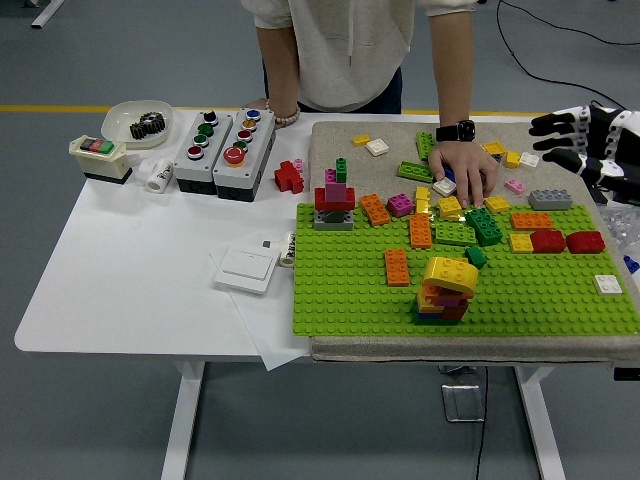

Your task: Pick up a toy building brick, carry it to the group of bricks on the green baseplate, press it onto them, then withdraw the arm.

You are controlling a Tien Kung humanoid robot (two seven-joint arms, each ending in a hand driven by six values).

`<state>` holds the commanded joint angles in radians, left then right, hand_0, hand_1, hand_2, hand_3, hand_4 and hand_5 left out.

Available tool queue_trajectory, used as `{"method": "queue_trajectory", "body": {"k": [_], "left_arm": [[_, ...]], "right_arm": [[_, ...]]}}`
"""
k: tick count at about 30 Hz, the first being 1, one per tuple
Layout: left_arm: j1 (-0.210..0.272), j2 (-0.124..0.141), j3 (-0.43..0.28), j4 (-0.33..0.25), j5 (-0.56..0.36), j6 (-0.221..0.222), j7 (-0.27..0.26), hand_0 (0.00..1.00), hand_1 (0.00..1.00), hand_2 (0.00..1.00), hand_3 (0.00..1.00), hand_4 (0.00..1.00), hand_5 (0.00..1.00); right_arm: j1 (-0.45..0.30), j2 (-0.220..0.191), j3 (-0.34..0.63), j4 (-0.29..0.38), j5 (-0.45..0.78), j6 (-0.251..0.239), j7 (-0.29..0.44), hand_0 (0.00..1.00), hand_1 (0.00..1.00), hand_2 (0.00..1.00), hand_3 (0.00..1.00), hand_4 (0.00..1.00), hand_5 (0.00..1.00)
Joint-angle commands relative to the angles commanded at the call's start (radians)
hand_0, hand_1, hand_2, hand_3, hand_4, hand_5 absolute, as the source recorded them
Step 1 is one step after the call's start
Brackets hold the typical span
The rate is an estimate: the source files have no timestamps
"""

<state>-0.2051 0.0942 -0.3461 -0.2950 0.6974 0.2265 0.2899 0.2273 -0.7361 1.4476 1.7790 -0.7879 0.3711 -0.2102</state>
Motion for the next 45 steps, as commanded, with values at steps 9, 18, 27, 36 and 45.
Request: {"method": "queue_trajectory", "body": {"k": [9, 18, 27, 36, 45], "left_arm": [[0.001, 0.001, -0.008, 0.000, 0.014, -0.003, 0.005, 0.755, 0.753, 0.728, 0.585, 0.643, 0.660], [0.000, 0.002, -0.007, 0.000, 0.013, -0.003, 0.005, 0.753, 0.751, 0.726, 0.584, 0.643, 0.661], [0.002, 0.001, -0.009, 0.000, 0.016, -0.002, 0.007, 0.753, 0.751, 0.726, 0.585, 0.643, 0.661], [0.005, 0.001, -0.015, 0.001, 0.026, -0.004, 0.009, 0.753, 0.752, 0.726, 0.585, 0.643, 0.662], [0.003, 0.001, -0.013, 0.000, 0.023, -0.004, 0.009, 0.753, 0.751, 0.726, 0.586, 0.642, 0.663]], "right_arm": [[0.005, -0.004, -0.002, 0.000, 0.376, 0.255, -0.116, 0.844, 0.814, 0.847, 0.864, 0.981, 0.804], [-0.002, -0.011, -0.105, 0.000, 0.631, 0.274, -0.183, 0.821, 0.793, 0.829, 0.842, 0.964, 0.819], [-0.012, -0.006, -0.238, 0.000, 0.519, 0.274, -0.193, 0.820, 0.794, 0.827, 0.839, 0.960, 0.819], [-0.024, -0.001, -0.321, 0.000, 0.409, 0.274, -0.176, 0.840, 0.811, 0.833, 0.840, 0.965, 0.828], [-0.044, 0.009, -0.382, 0.000, 0.272, 0.271, -0.171, 0.865, 0.828, 0.849, 0.845, 0.968, 0.835]]}}
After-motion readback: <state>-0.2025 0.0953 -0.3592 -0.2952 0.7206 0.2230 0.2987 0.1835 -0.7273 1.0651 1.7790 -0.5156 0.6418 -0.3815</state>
